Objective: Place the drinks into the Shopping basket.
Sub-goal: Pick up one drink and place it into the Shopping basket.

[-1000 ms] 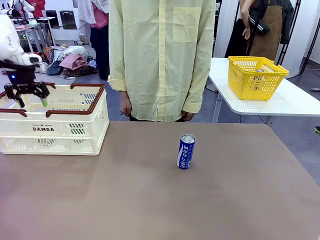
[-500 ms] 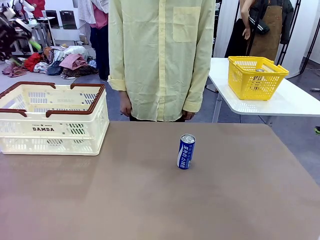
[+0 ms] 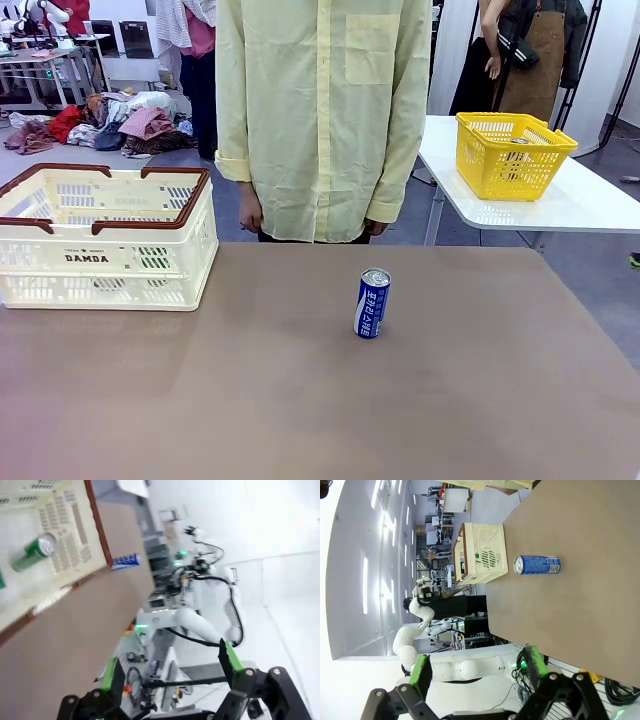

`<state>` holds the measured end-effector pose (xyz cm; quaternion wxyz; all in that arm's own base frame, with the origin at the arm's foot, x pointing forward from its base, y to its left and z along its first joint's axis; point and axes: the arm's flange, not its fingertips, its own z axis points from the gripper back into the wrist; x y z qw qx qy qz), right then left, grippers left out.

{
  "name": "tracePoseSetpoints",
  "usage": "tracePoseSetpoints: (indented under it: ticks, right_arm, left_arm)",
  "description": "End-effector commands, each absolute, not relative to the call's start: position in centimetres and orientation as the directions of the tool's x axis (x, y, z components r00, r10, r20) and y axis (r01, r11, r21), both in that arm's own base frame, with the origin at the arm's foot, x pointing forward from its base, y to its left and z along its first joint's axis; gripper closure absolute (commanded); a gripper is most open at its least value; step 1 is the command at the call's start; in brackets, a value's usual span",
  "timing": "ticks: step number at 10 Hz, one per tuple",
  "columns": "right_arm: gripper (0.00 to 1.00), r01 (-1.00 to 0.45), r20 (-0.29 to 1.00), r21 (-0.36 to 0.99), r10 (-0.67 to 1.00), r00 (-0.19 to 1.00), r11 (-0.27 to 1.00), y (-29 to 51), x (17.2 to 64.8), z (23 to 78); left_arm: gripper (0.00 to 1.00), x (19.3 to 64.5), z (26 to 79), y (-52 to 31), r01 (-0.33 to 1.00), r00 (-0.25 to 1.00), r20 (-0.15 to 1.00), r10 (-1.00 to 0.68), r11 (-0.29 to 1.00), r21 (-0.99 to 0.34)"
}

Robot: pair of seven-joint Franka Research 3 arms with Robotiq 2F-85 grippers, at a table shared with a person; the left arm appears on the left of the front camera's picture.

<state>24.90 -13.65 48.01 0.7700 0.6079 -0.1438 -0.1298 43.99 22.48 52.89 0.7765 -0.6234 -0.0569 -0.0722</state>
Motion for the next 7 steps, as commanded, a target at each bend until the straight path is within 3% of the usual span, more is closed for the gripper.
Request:
tracePoseSetpoints:
  ticks: [1,3,5,6,7]
  right_arm:
    - [0.0,0.027,0.057,0.978,-0.384,0.922,0.208,-13.5,25.0,48.5]
    - [0.0,0.027,0.057,0.978,-0.384,0.922,0.208,-13.5,25.0,48.5]
    - [0.0,0.027,0.057,0.978,-0.384,0.922,0.208,-13.5,25.0,48.5]
    - [0.0,0.027,0.057,0.978,-0.384,0.922,0.208,-13.5,25.0,48.5]
    - [0.0,0.027,0.057,0.978,-0.384,0.922,0.208,-13.5,25.0,48.5]
  left_arm:
    - [0.0,43.9,48.5,24.4,0.164,0.986,0.164,-0.012,0.093,-0.982]
    - [0.0,44.1,46.3,25.5,0.171,0.984,0.167,-0.056,0.075,-0.982]
    - [0.0,45.9,45.5,25.3,0.184,0.976,0.156,-0.153,0.193,-0.964]
    - [0.0,44.1,44.4,24.7,0.145,0.989,0.142,-0.042,0.09,-0.985]
    - [0.0,44.1,44.4,24.7,0.145,0.989,0.142,-0.042,0.09,-0.985]
